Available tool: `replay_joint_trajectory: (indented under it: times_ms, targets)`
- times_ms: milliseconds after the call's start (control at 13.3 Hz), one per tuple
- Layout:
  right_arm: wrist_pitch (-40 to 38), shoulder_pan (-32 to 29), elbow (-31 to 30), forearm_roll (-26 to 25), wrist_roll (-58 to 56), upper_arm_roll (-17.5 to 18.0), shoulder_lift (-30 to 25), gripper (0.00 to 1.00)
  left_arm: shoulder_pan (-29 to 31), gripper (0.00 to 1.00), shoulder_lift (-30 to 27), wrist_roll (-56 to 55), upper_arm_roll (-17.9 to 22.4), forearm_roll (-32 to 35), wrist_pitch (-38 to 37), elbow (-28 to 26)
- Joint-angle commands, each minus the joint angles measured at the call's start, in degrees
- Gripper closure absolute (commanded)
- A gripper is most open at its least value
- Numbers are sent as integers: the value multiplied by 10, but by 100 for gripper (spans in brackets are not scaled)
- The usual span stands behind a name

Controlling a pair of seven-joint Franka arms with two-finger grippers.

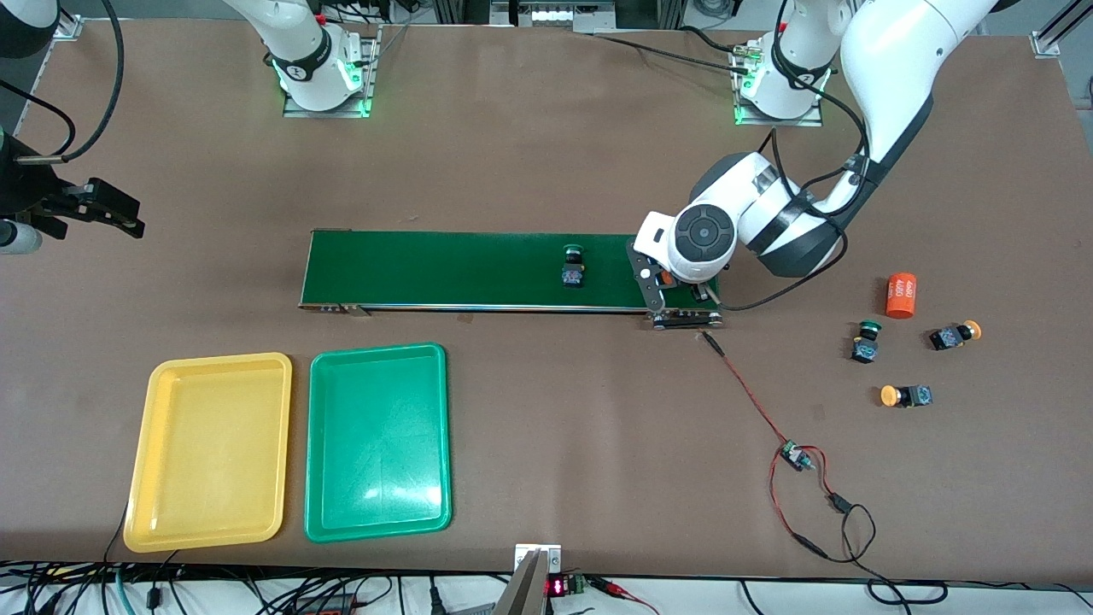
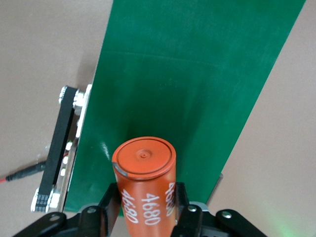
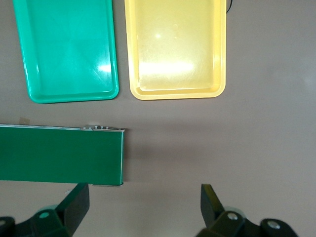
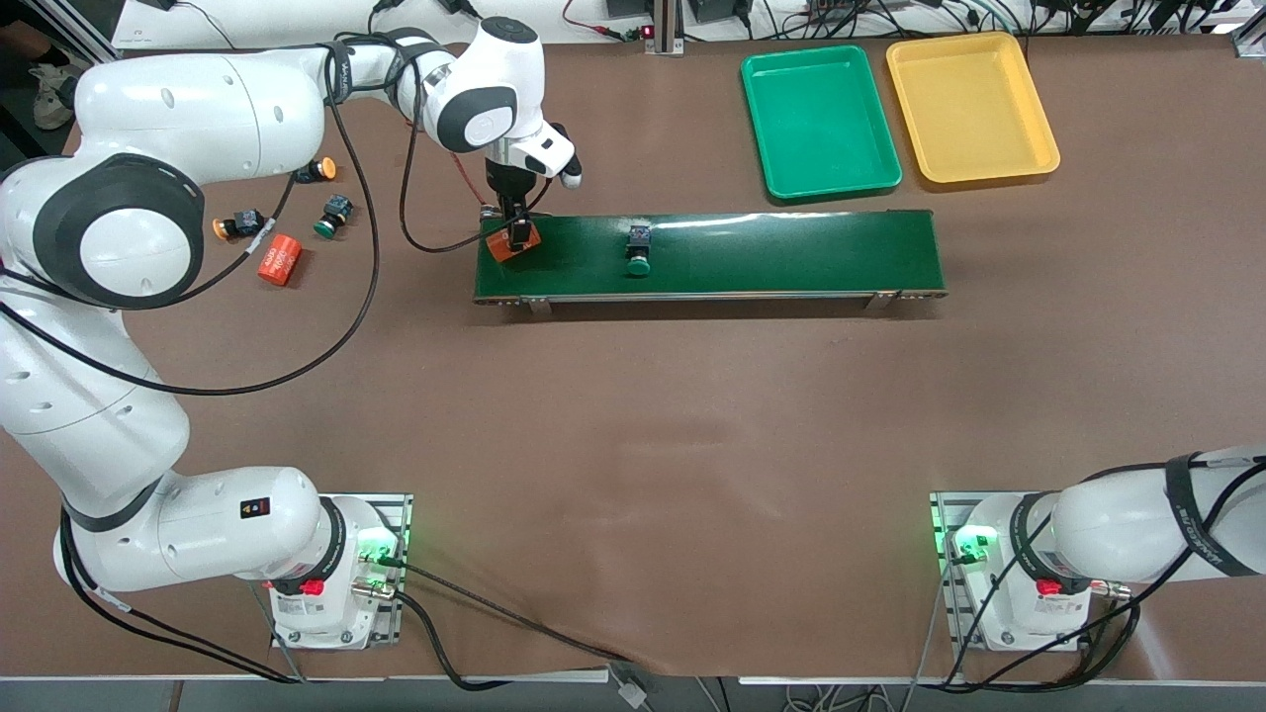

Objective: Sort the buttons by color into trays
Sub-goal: 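Carry the orange cylinder with the left gripper and set it on the belt, then reach the right gripper to the belt button while the left gripper grasps another button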

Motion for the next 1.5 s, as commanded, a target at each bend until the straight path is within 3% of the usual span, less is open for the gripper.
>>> replay_joint_trajectory:
  times_ms: [0,301,677,977,1203,1428]
  targets:
    - [-3,3,3,-2,-3,4,9,0,-2,0,4,19,-3,12,19,1]
    - [-5,1,2,-2,-6,5,10,0,10,0,-19,7,-15,4,10,11]
    - [-5,4,1,-2,-6,6,26,0,72,0,-40,-102,-3,8,-88,72]
    - [-28,1,1,24,-1,6,30,0,151,0,-39,-104,32,12,-92,95]
    - [-27,1,1,34,0,7,37,0,157,0,-3,-104,72,57,-87,130]
    - [-54,2,-2,55,-1,8,57,0,157,0,26,-111,118,58,-83,159]
